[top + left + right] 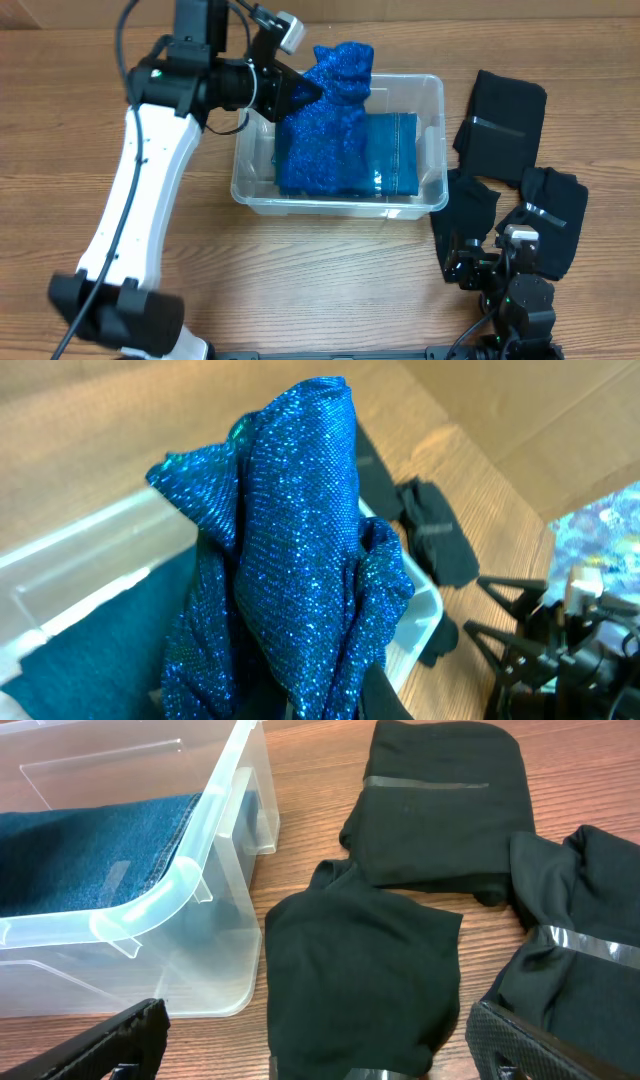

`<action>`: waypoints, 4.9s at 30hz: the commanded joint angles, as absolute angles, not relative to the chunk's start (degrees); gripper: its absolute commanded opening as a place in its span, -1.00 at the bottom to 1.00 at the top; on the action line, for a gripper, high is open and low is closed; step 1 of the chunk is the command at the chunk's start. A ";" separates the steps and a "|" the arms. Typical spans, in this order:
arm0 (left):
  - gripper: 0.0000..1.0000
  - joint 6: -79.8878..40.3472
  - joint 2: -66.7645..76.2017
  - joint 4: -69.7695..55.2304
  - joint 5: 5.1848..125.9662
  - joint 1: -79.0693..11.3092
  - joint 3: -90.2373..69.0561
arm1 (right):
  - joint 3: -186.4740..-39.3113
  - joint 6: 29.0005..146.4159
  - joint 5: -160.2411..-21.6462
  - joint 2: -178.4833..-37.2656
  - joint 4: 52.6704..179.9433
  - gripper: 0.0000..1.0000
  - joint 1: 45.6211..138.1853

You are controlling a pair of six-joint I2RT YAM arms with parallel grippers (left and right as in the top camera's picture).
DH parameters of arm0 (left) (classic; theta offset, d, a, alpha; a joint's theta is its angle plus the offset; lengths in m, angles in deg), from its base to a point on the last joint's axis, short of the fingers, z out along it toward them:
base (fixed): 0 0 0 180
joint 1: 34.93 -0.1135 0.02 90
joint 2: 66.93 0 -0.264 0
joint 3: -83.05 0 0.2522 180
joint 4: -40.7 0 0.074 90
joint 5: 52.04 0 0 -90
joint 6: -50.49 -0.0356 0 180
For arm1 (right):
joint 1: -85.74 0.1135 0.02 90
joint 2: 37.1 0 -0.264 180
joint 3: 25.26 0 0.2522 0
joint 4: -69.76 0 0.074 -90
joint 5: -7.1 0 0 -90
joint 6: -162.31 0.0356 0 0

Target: Pack container

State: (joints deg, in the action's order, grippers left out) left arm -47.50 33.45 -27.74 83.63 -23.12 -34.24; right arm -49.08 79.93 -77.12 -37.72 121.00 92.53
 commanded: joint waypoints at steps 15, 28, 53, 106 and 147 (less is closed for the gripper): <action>1.00 -38.60 42.32 -42.93 48.02 -29.59 -52.62 | -48.10 79.75 -77.01 -37.27 121.06 1.00 92.37; 1.00 -31.13 36.44 -69.88 38.17 -37.26 -66.06 | -48.16 94.42 -106.95 -37.27 110.15 1.00 92.37; 1.00 -34.82 11.81 -69.84 36.24 -37.26 -65.93 | -89.84 87.03 -101.05 -116.15 135.29 1.00 68.77; 1.00 -34.82 11.83 -69.84 36.24 -37.26 -65.93 | -88.93 84.04 -111.50 -131.91 135.75 -0.63 62.91; 1.00 -34.82 11.83 -69.84 36.24 -37.26 -65.93 | -110.00 98.88 -89.67 -116.48 147.05 1.00 41.58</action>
State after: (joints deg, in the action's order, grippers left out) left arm -33.90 11.75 -69.97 36.66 -37.19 -66.09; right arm -111.33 101.30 -90.15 -110.92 148.01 46.52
